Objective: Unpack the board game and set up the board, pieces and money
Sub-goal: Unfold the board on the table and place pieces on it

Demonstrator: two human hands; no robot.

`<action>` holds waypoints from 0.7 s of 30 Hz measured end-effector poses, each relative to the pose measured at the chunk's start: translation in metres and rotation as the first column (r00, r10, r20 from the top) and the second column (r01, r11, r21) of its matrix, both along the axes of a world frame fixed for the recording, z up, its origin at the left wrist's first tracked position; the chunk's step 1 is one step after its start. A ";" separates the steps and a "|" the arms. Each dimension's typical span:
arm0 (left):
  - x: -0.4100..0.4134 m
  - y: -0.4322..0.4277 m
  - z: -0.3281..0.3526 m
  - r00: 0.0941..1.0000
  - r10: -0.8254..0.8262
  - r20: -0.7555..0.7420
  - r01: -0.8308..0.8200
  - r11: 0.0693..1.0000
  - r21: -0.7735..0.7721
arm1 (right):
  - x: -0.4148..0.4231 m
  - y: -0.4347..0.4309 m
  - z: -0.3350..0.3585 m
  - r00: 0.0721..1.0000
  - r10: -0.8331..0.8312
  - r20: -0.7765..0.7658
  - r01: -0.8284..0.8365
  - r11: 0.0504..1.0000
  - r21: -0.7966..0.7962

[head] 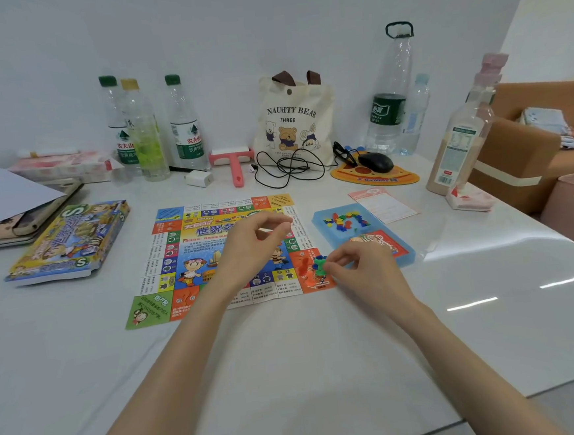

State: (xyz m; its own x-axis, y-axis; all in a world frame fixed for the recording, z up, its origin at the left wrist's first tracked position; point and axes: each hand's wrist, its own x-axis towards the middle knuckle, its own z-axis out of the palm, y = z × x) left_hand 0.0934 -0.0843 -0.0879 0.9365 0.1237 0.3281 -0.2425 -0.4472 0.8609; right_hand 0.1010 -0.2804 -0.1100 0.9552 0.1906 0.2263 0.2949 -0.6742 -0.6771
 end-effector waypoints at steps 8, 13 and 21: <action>0.001 0.000 0.000 1.000 0.004 0.006 -0.004 1.000 0.016 | -0.002 0.002 -0.001 1.000 0.005 0.001 -0.005 0.998 -0.063; -0.001 -0.001 0.001 1.000 -0.001 0.004 0.001 1.000 0.018 | -0.002 0.001 0.000 1.000 0.001 -0.005 -0.002 0.996 -0.089; 0.000 0.000 0.001 1.000 0.004 -0.006 -0.004 1.000 0.001 | -0.006 -0.007 0.008 0.997 -0.036 0.075 0.040 0.998 -0.056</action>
